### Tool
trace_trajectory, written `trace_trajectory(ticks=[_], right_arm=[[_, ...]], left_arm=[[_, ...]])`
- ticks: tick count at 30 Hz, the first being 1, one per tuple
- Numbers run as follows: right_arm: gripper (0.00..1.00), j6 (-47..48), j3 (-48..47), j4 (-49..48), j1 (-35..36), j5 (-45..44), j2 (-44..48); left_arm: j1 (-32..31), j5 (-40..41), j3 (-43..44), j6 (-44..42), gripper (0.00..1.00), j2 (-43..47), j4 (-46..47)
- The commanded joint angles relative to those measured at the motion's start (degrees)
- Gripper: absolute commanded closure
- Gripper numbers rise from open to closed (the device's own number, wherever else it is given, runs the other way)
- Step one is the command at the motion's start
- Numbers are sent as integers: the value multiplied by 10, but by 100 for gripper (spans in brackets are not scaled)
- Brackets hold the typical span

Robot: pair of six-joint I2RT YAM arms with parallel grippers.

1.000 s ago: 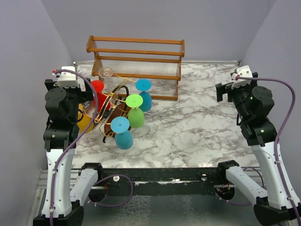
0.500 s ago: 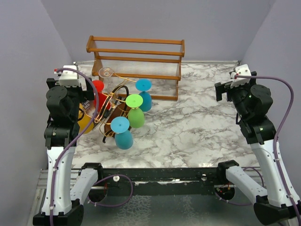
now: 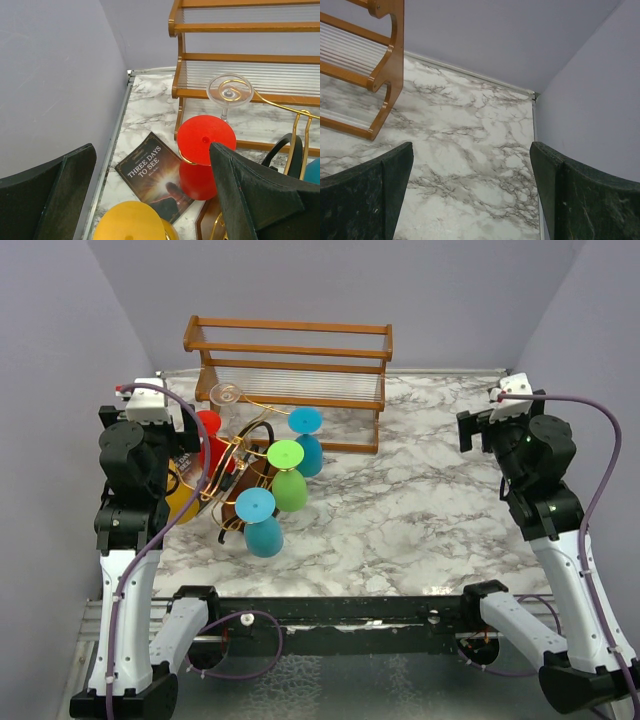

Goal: Place the wine glass upside down on the wine glass rack

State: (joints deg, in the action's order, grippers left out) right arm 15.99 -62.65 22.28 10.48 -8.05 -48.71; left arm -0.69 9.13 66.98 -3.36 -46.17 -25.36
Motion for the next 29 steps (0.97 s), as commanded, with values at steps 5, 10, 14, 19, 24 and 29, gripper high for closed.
trace_trajectory(ticks=[5,10,14,19,24,29], right_arm=[[0,-16,-35,-11,-4,-25,-16],[0,-16,-20,-16,-4,-14,-1],[0,-16,-17,-10,-6,2,9],[0,-15,-13,-6,-7,8,17],[0,-15,-17,-6,-8,11,15],[0,-15,-17,-6,-8,12,13]], left_arm=[[4,22,11,-3,1,0,8],[4,19,12,-5,1,3,8],[4,-3,12,-9,1,9,2],[4,-10,12,-14,1,15,-2],[4,-12,11,-14,1,14,-2],[4,3,14,-13,1,14,-1]])
